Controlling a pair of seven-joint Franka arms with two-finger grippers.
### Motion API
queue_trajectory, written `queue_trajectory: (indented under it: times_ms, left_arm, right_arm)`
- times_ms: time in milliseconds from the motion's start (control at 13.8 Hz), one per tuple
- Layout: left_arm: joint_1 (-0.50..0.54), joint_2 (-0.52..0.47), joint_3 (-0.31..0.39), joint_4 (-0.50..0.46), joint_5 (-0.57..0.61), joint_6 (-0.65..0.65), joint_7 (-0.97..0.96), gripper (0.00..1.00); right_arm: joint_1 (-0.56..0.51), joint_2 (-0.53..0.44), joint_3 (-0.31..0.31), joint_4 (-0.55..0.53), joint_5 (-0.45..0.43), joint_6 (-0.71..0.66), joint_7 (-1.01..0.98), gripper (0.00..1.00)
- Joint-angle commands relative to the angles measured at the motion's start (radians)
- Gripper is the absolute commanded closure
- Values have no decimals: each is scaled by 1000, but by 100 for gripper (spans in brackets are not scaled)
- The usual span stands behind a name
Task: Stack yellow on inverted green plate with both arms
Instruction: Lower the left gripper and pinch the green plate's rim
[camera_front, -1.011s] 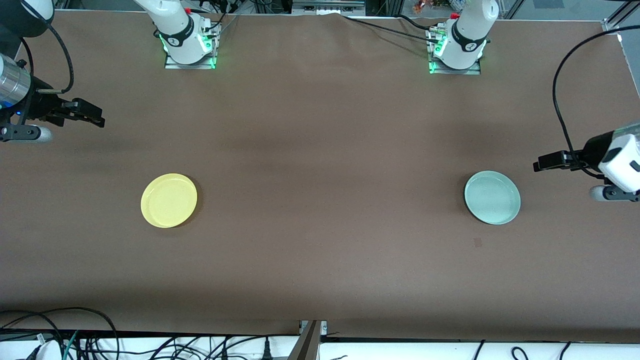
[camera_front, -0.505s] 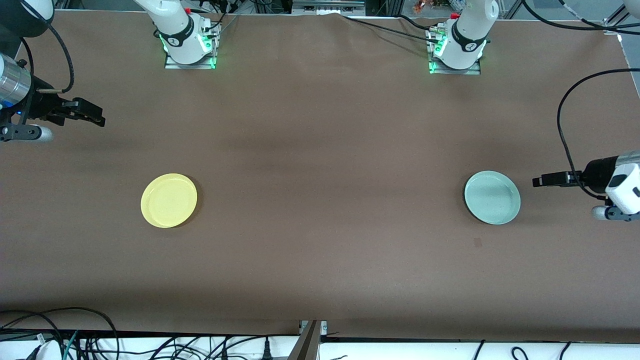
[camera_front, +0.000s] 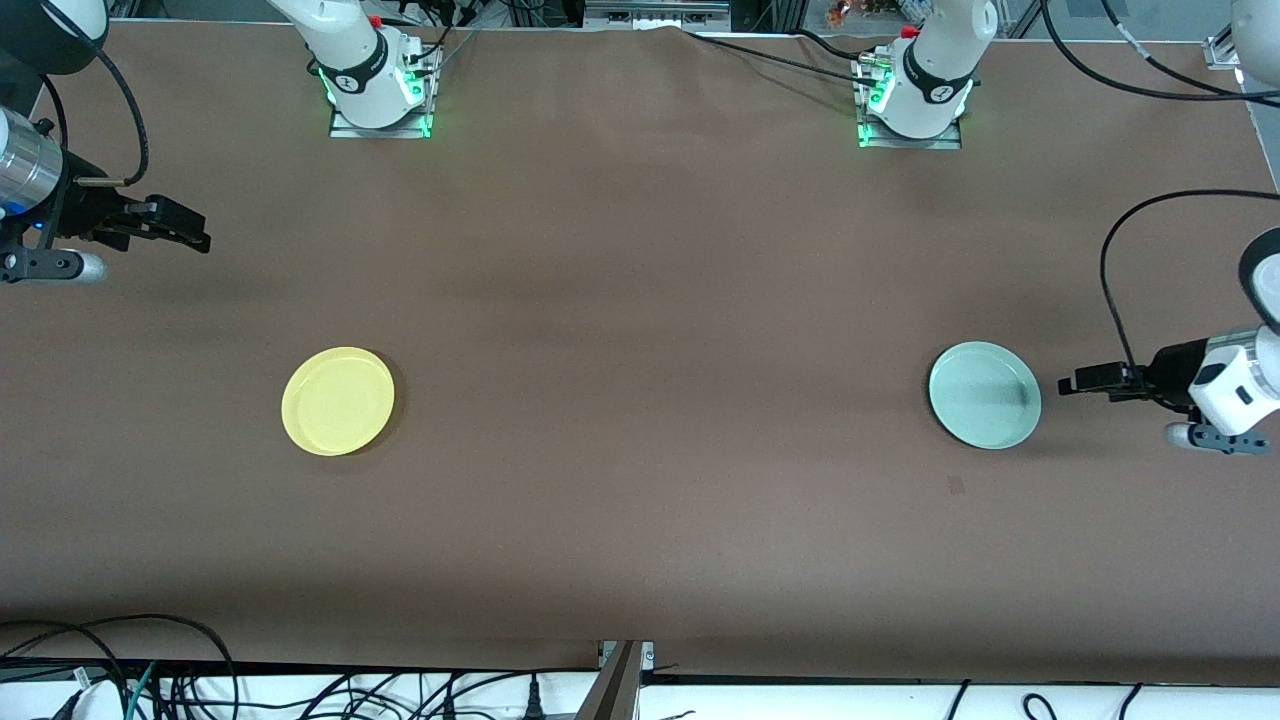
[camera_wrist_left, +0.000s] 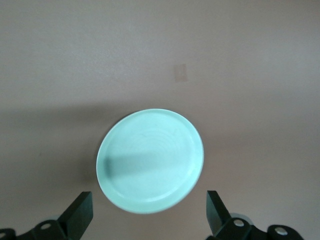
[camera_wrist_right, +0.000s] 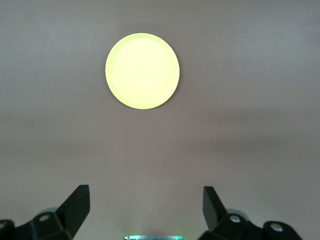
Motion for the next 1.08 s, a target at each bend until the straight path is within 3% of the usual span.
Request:
queue_trajectory:
  times_ms: [0,361,1011]
  left_arm:
    - [38,38,-1,-48,-80,66,138,0]
    - [55,101,-1,-56,-87,103,189,0]
    - [55,122,-1,-191,-77,256,253,0]
  right_arm:
    - [4,1,-1,13,0,-18,16,0]
    - [4,1,-1,13,2,-18,16,0]
    - [4,1,-1,11,2,-21,16,0]
